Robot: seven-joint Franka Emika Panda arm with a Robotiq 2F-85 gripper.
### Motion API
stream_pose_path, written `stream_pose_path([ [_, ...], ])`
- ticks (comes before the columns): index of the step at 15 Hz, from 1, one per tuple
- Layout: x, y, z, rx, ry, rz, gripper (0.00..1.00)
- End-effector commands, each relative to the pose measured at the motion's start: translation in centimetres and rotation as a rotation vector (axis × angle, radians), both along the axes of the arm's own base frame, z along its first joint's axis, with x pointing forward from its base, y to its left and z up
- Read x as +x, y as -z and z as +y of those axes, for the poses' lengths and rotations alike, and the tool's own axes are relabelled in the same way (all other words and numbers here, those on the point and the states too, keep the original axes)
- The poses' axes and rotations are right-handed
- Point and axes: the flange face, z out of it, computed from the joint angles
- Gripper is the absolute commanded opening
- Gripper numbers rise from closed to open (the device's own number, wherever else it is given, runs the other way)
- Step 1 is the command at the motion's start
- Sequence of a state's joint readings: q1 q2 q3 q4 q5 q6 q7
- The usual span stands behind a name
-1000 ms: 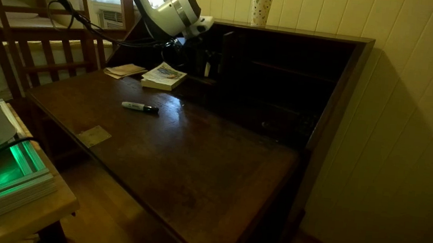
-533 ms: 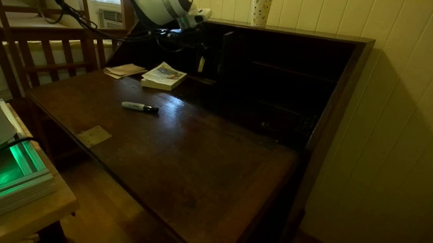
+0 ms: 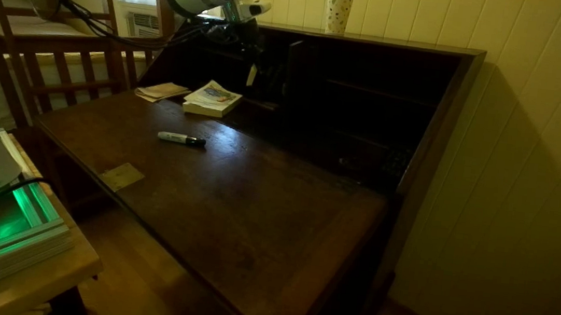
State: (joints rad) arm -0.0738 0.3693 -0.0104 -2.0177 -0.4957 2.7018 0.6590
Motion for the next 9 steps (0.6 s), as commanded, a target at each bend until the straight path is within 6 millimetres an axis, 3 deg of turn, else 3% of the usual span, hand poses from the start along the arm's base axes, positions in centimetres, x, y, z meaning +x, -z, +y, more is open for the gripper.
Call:
stream_pose_path([
  [1,-2.3,0.4,0.8,0.023,-0.072,0.123,0.08],
  [9,-3.5,-0.9,2.9,-0.008,-0.193,0.266,0.08],
])
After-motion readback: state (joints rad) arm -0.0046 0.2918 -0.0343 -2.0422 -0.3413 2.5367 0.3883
